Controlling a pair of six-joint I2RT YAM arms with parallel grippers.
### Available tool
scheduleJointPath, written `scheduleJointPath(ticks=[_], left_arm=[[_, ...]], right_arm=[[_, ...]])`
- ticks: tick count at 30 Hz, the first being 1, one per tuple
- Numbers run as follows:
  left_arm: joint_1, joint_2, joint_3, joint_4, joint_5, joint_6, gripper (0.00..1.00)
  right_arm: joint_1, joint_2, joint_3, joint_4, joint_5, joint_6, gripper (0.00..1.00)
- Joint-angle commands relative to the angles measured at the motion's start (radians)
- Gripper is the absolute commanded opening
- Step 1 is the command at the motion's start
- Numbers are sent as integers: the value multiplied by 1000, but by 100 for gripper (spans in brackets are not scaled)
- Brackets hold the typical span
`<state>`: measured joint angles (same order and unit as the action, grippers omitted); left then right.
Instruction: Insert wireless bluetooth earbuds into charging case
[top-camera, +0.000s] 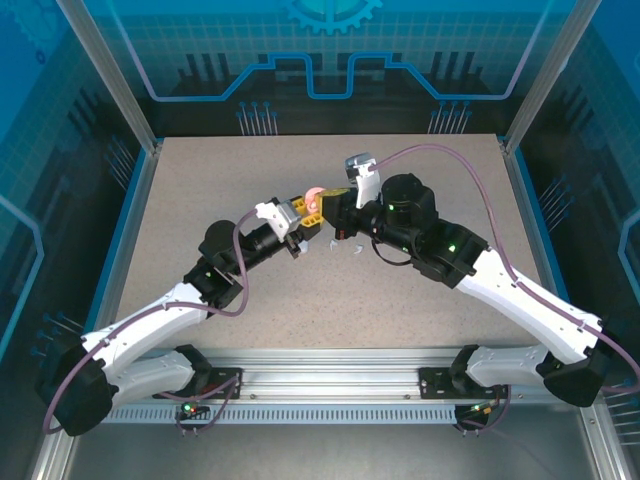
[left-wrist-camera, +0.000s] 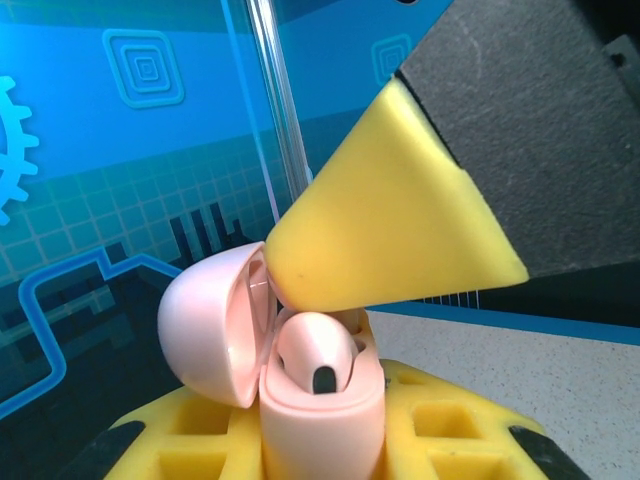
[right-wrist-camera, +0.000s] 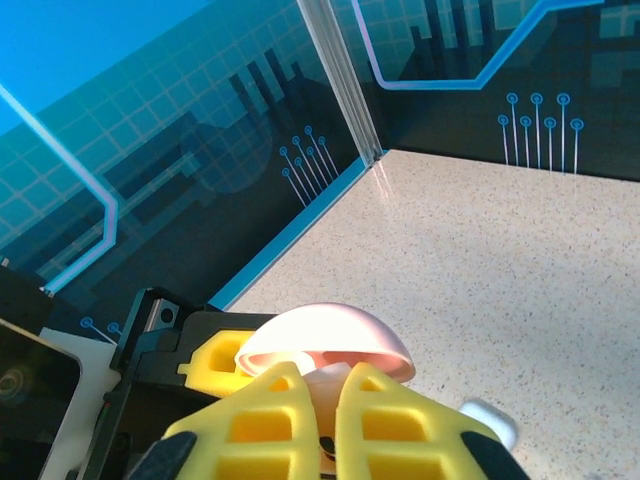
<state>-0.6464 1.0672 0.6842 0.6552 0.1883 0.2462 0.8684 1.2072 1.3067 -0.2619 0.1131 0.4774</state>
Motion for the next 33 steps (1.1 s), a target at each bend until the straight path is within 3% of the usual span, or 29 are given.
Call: scheduleJointPath(ticks=[1, 15, 20, 22, 28, 33], left_arm=[[-7, -8, 40, 52, -13, 18, 0], [-11, -9, 29, 52, -17, 9, 0], [-13, -9, 21, 51, -24, 9, 0], [-12, -8, 15, 53, -26, 7, 0], [-15, -7, -4, 57, -25, -4, 0], [-16, -9, -10, 33, -16, -17, 0]], right_arm=[[7, 5, 1, -41, 79, 30, 12], [-3, 20, 75, -52, 107, 60, 41], [-5, -34, 74, -33, 109, 63, 58], [-9, -62, 86, -49, 114, 57, 60], [-84, -28, 212, -230, 91, 32, 64], [-175, 184, 508, -489, -29, -9, 64]])
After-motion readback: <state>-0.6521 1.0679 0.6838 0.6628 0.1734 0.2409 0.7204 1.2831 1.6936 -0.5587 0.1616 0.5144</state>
